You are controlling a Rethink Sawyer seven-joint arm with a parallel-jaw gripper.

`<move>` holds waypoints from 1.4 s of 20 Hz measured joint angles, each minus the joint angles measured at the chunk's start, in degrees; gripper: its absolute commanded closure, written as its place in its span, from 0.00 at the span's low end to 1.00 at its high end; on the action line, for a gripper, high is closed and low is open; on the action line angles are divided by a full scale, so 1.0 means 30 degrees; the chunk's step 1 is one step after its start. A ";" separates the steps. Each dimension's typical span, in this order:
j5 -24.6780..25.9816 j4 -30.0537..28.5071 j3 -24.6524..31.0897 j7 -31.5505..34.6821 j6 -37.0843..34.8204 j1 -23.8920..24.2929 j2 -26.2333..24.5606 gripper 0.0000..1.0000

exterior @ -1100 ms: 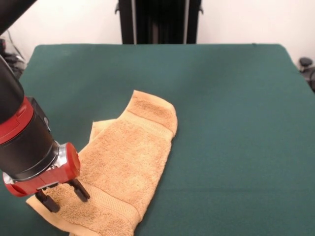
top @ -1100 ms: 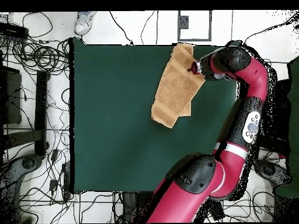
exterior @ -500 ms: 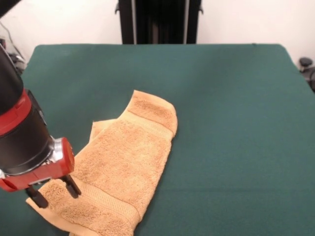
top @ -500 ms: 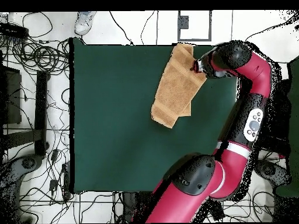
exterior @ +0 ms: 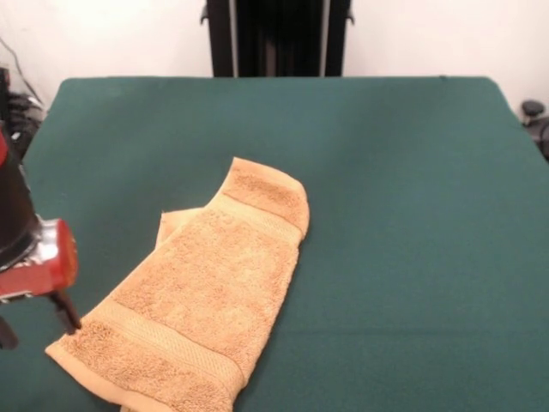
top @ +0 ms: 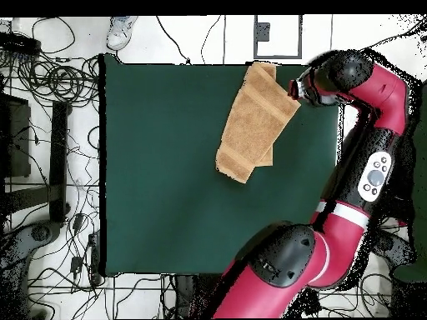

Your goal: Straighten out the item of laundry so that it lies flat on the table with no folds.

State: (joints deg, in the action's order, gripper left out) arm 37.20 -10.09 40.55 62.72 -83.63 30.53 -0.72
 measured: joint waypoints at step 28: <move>0.3594 0.0303 0.6187 -0.0012 -0.0569 0.2202 -0.1683 0.00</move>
State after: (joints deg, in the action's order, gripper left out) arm 47.99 -9.18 59.11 62.68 -85.34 37.13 -5.77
